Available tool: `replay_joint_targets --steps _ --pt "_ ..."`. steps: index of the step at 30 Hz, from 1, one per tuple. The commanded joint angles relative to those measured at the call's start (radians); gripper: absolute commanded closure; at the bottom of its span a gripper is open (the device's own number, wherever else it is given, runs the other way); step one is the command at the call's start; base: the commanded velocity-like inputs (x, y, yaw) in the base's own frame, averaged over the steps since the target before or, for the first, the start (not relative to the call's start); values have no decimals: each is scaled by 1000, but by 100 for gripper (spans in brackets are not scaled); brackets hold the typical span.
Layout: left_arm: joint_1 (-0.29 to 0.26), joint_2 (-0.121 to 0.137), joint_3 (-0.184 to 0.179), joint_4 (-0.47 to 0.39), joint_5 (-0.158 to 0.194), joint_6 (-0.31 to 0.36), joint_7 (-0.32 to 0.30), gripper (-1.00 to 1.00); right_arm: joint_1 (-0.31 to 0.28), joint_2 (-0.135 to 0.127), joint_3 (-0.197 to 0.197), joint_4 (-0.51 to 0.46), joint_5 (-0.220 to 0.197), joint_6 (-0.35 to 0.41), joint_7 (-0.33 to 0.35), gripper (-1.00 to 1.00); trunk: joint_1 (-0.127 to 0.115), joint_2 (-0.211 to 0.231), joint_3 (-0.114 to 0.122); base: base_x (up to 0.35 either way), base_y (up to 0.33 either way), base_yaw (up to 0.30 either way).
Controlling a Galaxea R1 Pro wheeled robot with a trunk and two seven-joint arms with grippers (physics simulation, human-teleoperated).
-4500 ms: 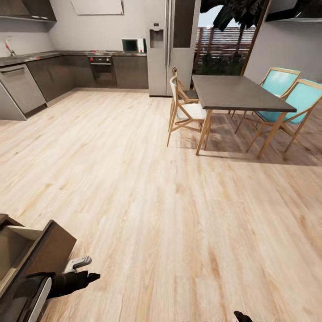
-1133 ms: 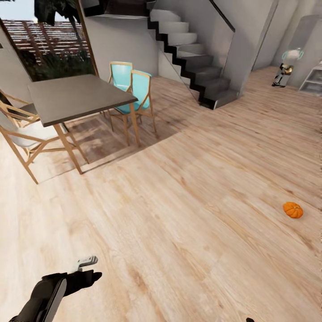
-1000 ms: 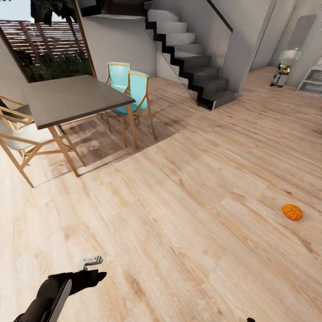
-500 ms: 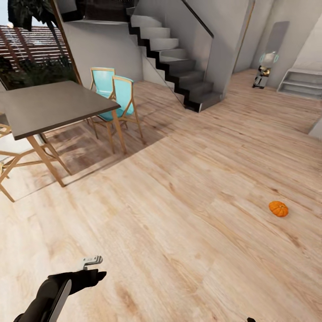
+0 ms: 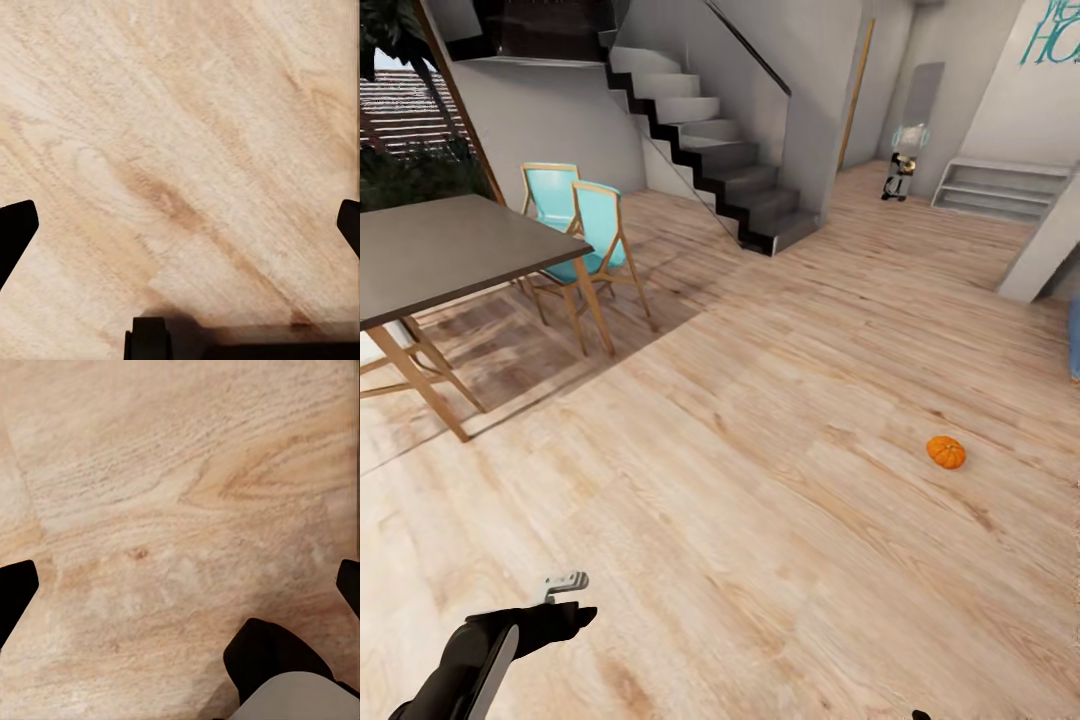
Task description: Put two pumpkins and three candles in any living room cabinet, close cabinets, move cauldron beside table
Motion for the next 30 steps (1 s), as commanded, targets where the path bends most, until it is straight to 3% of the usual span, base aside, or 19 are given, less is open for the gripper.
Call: replay_joint_targets --steps 1,21,30 --pt "0 0 1 -1 8 6 1 -100 0 -1 6 -1 -6 1 -6 -100 0 0 1 0 0 -208" --pt "0 1 2 -1 9 5 0 -100 0 -3 6 0 -6 1 -6 -100 0 0 26 35 0 -215" --pt "0 1 2 -1 8 5 0 -100 0 -2 6 -2 -6 1 -6 -100 0 0 33 222 94 -178"
